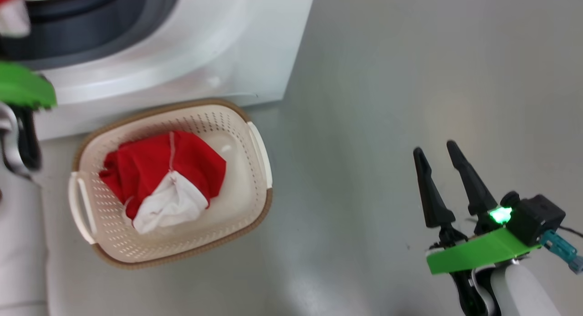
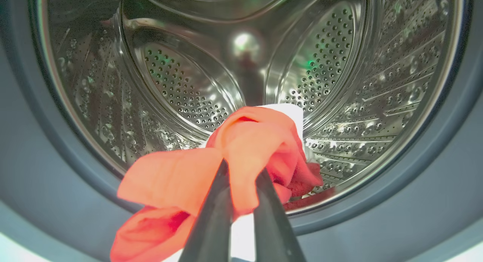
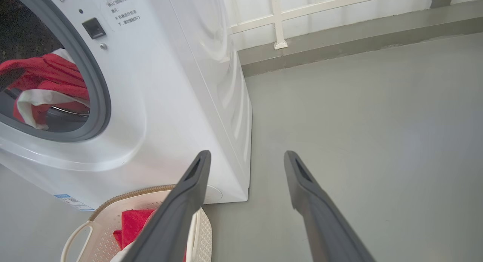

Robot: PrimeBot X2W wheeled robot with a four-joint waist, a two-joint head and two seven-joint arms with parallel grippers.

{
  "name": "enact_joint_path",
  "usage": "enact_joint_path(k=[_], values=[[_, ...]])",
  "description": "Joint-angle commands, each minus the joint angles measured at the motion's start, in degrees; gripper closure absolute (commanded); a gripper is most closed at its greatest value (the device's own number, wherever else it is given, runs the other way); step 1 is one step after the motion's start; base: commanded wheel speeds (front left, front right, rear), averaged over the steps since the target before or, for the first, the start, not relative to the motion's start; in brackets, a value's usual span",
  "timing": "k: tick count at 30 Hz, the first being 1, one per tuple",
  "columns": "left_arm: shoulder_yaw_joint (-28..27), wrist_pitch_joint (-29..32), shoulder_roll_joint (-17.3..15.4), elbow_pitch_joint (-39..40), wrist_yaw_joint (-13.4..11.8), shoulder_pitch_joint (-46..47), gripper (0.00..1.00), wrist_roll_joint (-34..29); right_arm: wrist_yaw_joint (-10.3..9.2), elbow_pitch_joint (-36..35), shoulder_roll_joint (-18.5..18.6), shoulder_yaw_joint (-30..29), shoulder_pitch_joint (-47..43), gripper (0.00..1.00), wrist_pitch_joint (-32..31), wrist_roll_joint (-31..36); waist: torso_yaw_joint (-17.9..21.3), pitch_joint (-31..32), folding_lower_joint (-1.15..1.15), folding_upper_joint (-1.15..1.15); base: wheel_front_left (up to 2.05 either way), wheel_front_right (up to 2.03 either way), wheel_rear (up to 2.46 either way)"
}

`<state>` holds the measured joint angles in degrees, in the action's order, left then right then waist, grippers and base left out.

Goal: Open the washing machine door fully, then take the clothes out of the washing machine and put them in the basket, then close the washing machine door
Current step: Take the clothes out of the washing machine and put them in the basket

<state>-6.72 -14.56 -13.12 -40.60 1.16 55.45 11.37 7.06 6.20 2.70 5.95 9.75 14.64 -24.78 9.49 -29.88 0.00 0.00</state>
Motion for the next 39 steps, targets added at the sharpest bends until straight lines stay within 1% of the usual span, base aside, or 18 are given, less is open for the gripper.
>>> enact_joint_path(k=[1, 4, 11, 19, 24, 31, 35, 39], values=[[-2.43, -0.43, -1.63, 2.54, 0.82, -2.44, 1.00, 0.54, 0.43, -0.91, 0.18, 0.67, -1.89, 0.00, 0.36, 0.31, -1.63, 2.79, 0.00, 0.00, 0.00, 0.00, 0.00], [-5.15, -0.43, 0.77, 5.85, 2.16, -6.46, 1.00, 0.32, 0.43, -0.59, 0.18, -0.18, -3.16, 0.00, 0.36, 0.81, -2.68, 4.77, 0.00, 0.00, 0.00, 0.00, 0.00], [-7.54, -0.43, 5.68, 15.86, 3.88, -15.57, 1.00, -4.40, 0.43, -0.59, 0.45, -2.22, -5.55, 0.00, 0.36, 1.32, -5.18, 8.27, 0.00, 0.00, 0.00, 0.00, 0.00], [-8.28, -0.43, 9.21, 24.94, 5.20, -24.04, 1.00, -5.77, 0.43, -0.66, 0.90, -3.25, -7.42, 0.00, 0.36, 1.47, -7.17, 10.34, 0.00, 0.00, 0.00, 0.00, 0.00], [-6.87, -0.43, 10.03, 30.21, 5.70, -27.40, 1.00, -5.30, 0.43, -0.67, 0.92, -3.49, -7.51, 0.00, 0.36, 1.56, -7.79, 10.58, 0.00, 0.00, 0.00, 0.00, 0.00], [-4.96, -0.43, 10.22, 35.34, 5.91, -29.96, 1.00, -3.73, 0.43, -0.72, 0.88, -3.45, -7.10, 0.00, 0.36, 1.47, -7.70, 10.36, 0.00, 0.00, 0.00, 0.00, 0.00], [-4.02, -0.43, 10.23, 37.37, 5.22, -31.62, 1.00, -2.58, 0.43, -0.77, 0.80, -3.38, -6.78, 0.00, 0.36, 1.42, -7.35, 9.82, 0.00, 0.00, 0.00, 0.00, 0.00], [-2.89, -0.43, 10.23, 36.93, 4.59, -33.42, 1.00, -0.90, 0.43, -0.83, 0.68, -3.52, -6.40, 0.00, 0.36, 1.37, -7.06, 9.09, 0.00, 0.00, 0.00, 0.00, 0.00]])
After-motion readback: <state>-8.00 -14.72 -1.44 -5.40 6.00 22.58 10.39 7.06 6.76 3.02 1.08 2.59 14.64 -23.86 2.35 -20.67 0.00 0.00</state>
